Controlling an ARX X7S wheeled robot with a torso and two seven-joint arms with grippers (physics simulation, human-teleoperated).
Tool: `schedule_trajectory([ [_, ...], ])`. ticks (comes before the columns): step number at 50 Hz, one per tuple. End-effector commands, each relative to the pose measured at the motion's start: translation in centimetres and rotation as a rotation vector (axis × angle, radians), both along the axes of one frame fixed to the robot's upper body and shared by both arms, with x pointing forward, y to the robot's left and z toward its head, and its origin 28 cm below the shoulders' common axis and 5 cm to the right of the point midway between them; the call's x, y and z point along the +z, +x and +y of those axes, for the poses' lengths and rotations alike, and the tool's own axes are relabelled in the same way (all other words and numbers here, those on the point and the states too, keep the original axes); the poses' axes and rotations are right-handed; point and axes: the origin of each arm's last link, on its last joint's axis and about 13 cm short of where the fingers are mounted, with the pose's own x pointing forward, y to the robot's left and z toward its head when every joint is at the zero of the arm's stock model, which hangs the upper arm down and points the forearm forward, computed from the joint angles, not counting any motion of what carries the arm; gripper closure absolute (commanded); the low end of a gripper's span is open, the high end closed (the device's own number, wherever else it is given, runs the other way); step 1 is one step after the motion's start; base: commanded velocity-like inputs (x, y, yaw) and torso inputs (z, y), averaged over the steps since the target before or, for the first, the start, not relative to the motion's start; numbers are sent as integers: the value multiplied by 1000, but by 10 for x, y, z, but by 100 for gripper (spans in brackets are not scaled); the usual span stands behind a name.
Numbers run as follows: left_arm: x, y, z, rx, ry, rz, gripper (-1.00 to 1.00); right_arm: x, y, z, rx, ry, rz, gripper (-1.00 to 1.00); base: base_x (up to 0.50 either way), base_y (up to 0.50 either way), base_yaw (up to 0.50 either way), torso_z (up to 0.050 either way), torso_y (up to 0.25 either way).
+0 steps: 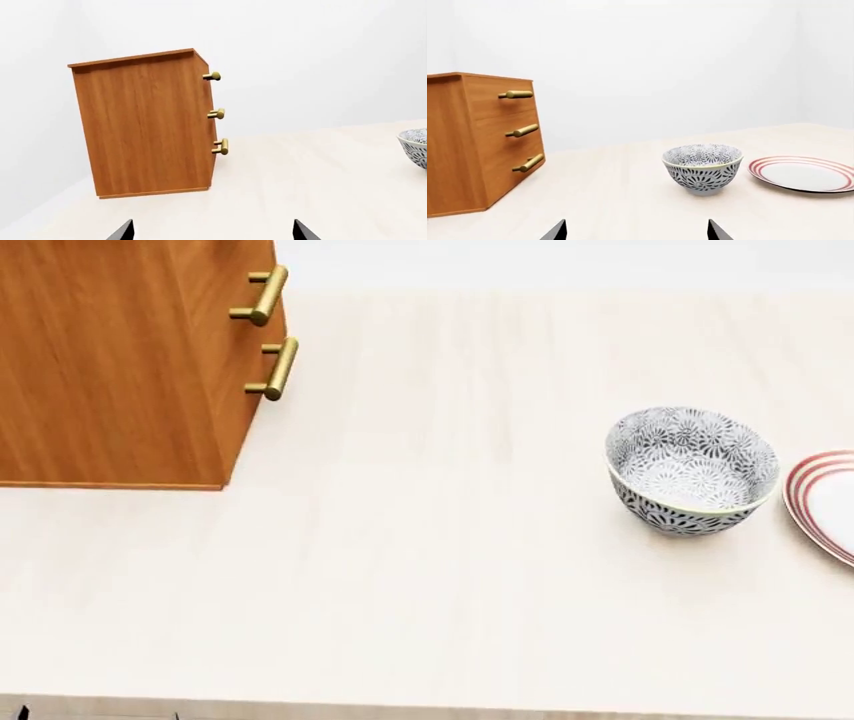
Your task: Put the bowl on top of the cabinet.
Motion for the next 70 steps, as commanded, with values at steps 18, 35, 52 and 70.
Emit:
schedule_trajectory([
  [18, 0, -2, 0, -10, 9, -17, -100, 0, 0, 1, 1, -4, -2, -100, 0, 0, 0, 35, 0],
  [35, -1, -1, 0, -8, 9, -12, -100, 0, 0, 1, -3, -1, -1, -100, 0, 0, 0, 50, 0],
  [52, -2, 1, -2, -21, 9, -16, -100, -2, 5, 2, -5, -21, 26, -100, 0, 0, 0, 32, 0],
  [70, -2, 2, -2, 0, 6, -4, -100, -3, 4, 3, -8, -32, 17, -100, 171, 0, 0, 0, 0],
])
